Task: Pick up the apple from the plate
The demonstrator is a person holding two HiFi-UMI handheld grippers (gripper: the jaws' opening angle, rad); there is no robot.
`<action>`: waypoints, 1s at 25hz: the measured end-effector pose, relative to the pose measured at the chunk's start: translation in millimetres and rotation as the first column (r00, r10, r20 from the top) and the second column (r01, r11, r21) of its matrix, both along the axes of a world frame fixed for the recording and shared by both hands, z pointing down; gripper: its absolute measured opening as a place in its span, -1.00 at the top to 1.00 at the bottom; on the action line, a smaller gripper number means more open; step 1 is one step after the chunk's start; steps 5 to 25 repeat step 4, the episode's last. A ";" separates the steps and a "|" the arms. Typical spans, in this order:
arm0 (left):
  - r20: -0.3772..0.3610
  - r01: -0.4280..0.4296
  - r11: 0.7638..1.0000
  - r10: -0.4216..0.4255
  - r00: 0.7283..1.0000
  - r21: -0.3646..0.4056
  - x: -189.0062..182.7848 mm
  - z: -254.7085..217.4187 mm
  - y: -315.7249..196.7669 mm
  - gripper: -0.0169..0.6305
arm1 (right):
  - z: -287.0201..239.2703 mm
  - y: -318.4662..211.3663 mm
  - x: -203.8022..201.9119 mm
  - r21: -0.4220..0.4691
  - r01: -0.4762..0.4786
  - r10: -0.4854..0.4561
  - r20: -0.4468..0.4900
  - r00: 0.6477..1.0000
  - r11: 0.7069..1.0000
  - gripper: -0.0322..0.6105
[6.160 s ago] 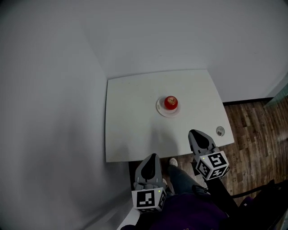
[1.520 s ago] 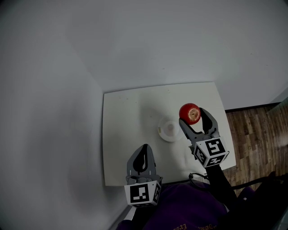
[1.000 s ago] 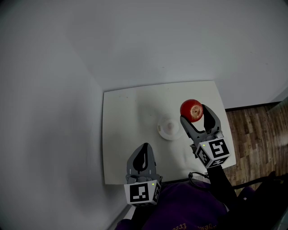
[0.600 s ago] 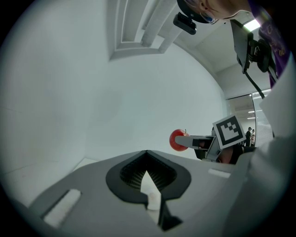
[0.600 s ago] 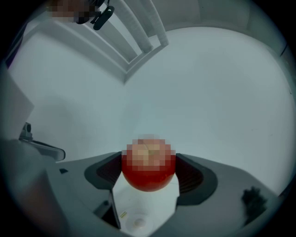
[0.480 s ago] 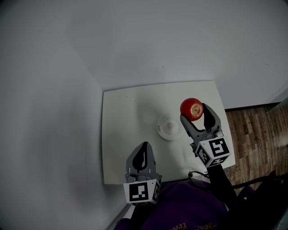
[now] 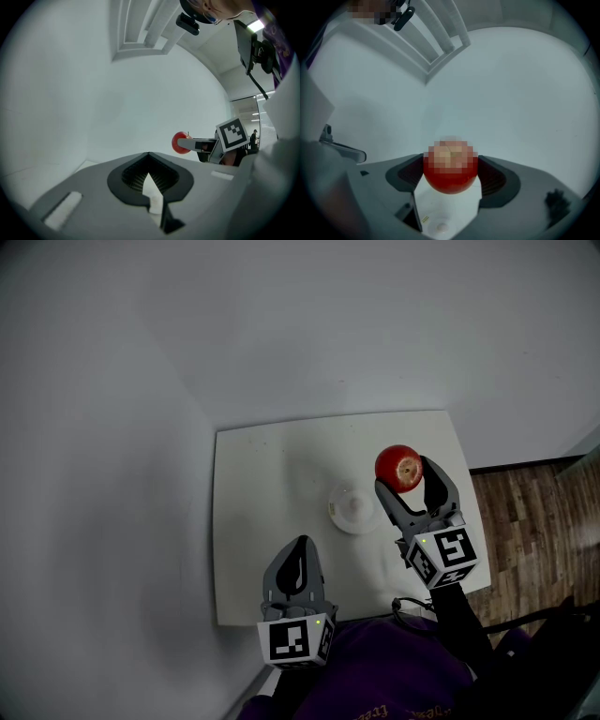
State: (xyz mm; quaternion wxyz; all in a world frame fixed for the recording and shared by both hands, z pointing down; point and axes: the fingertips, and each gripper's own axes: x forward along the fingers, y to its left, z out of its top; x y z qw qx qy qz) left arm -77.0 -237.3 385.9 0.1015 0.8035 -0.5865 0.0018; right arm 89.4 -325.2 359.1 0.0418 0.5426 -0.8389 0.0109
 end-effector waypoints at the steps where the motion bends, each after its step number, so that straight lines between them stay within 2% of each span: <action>1: 0.000 0.000 1.000 0.000 1.000 0.000 0.2 -0.1 0.0 0.92 | 1.0 0.2 -0.1 -0.003 0.002 -0.002 0.000 1.000 1.000 -0.21; 25: 0.001 0.001 1.000 -0.001 1.000 0.001 0.5 -0.2 -0.5 0.92 | 3.4 0.1 -0.8 -0.007 0.009 -0.009 0.000 1.000 1.000 -0.21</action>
